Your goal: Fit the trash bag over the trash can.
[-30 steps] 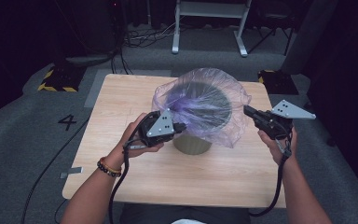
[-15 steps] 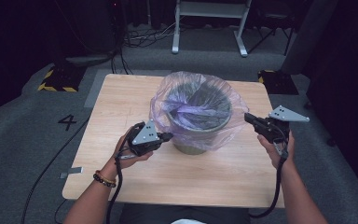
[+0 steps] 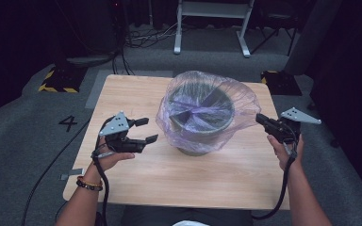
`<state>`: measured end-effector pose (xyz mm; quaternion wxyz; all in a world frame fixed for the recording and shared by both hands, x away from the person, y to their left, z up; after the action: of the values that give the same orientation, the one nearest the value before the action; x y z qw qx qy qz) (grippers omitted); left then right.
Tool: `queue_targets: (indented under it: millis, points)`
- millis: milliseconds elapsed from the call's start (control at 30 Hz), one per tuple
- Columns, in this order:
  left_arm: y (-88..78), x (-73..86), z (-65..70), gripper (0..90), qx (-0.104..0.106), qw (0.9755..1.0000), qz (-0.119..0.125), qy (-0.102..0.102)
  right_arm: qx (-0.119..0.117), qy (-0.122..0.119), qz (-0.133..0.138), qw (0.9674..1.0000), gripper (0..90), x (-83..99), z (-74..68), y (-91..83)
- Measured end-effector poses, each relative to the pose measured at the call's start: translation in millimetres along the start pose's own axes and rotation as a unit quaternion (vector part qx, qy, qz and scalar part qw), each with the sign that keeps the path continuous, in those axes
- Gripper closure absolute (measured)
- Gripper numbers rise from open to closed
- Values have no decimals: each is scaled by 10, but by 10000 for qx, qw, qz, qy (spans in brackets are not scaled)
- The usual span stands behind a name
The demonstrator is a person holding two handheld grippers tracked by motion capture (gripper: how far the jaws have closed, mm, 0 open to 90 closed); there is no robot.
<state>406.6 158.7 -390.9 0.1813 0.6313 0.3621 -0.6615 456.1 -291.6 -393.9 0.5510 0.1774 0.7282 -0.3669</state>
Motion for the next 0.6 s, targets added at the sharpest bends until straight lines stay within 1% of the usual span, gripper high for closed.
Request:
queue_targets:
  millis: [33, 67, 100, 133, 200, 233, 267, 300, 333, 367, 400, 467, 500, 533, 567, 600]
  points:
    - [0, 0, 0, 247, 0, 10000, 0, 0, 0, 0, 0, 10000, 827, 0, 0, 0]
    - [-28, -105, -24, 255, -24, 9999, 105, -88, -27, -30, 67, 10000, 747, -29, -14, -13]
    - [-24, -165, -19, 250, -16, 9999, 137, -101, -35, -58, 80, 9999, 673, -45, -23, -14]
    - [-13, -229, -2, 241, -37, 9998, 159, -92, -61, -81, 113, 9999, 588, -72, -41, -15]
    - [37, -358, 30, 210, -185, 9997, 136, -3, -122, -142, 228, 9996, 489, -142, -76, -25]
    - [37, -358, 30, 184, -185, 9997, 136, -3, -154, -166, 287, 9993, 451, -182, -93, -30]
    - [97, -490, 30, 187, -299, 9995, 121, -46, -189, -173, 353, 9990, 419, -233, -107, -36]
    - [114, -560, 19, 187, -335, 9993, 174, -79, -217, -170, 397, 9988, 401, -264, -111, -35]
    - [116, -637, 9, 185, -279, 9991, 290, -129, -256, -131, 427, 9987, 386, -303, -114, -28]
    - [123, -709, -8, 186, -292, 9988, 355, -185, -296, -91, 435, 9986, 361, -343, -110, -10]
    - [141, -773, -30, 185, -324, 9987, 340, -210, -358, -43, 402, 9985, 340, -378, -103, 20]
    - [202, -879, -72, 186, -349, 9986, 280, -266, -393, 12, 300, 9988, 322, -438, -86, 99]
    - [249, -912, -94, 192, -321, 9989, 193, -285, -447, 61, 200, 9988, 305, -457, -82, 151]
    - [307, -927, -120, 197, -330, 9990, 49, -293, -498, 72, 106, 9987, 288, -473, -76, 207]
    - [372, -922, -149, 208, -402, 9987, -115, -274, -510, 90, 54, 9986, 287, -487, -71, 255]
    - [430, -903, -174, 242, -468, 9983, -243, -246, -511, 94, 10, 9986, 281, -499, -63, 299]
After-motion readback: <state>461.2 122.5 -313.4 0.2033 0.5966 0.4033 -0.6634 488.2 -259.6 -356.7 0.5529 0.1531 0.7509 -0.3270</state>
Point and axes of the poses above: each handheld gripper's, and its own axes: y roughly forward along the jaws, x roughly out of its underside, z roughly to its right, the point moved 5 cm from there along y, roughly forward along the jaws, and after that the axes turned 13 degrees about -x, right-handed, at the moved point
